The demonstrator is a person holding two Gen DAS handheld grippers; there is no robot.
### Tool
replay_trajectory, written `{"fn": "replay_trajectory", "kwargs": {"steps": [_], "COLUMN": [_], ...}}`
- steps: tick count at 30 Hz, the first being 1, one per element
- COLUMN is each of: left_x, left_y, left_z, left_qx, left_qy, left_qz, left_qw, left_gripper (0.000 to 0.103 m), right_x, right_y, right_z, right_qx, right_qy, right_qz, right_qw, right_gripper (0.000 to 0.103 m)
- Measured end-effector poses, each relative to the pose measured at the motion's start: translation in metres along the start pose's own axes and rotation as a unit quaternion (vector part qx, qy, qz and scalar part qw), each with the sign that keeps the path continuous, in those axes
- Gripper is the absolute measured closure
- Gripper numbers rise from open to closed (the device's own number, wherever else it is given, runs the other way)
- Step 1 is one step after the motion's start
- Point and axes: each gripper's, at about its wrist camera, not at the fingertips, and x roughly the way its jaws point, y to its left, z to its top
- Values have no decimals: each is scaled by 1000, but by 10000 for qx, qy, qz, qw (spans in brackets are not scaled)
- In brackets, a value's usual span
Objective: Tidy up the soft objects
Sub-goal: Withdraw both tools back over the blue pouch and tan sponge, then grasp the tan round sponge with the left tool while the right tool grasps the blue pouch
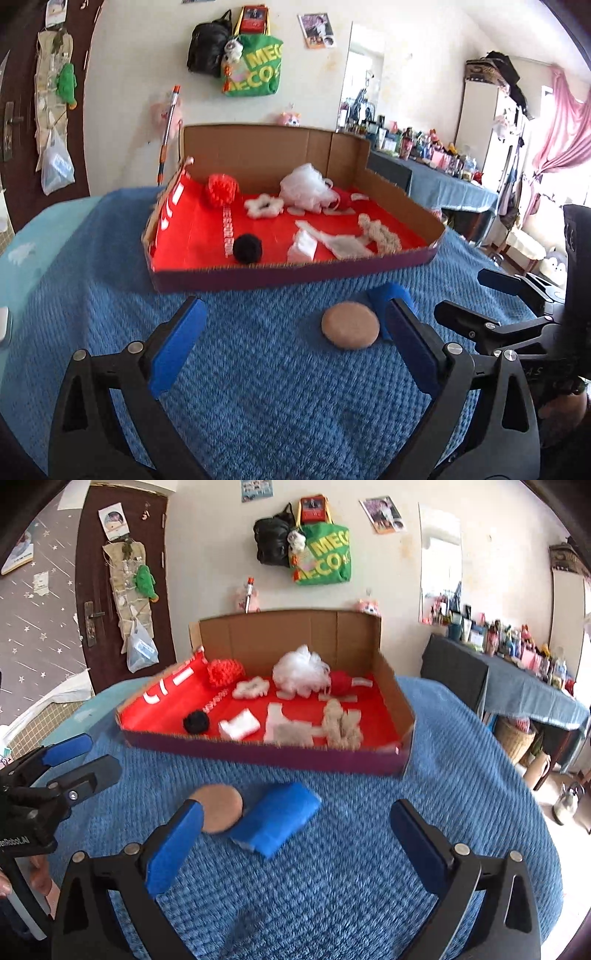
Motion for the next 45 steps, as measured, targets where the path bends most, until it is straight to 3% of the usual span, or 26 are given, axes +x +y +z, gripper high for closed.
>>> {"fn": "replay_trajectory", "kwargs": {"steps": [10, 20, 28, 36, 45], "left_x": [8, 18, 27, 43, 71], "left_y": [8, 22, 23, 12, -11], "left_z": [-12, -8, 2, 3, 2], "left_qx": [-27, -84, -56, 82, 337], "left_qy": [272, 494, 595, 786, 1235], "left_qz": [133, 231, 186, -9, -633], "left_qw": [9995, 9985, 9980, 9969, 9898], "left_gripper": [5, 5, 5, 5, 5], "right_x": [26, 67, 83, 73, 64], "right_y": [-6, -2, 7, -30, -42], "right_z": [-16, -11, -2, -5, 0], "right_qx": [80, -56, -243, 9, 262], "right_qy": [425, 1161, 1465, 1483, 1308], "right_qz": [-66, -151, -201, -425, 442], "right_qw": [9990, 9931, 9887, 9880, 9901], "right_gripper": [0, 0, 0, 0, 0]}}
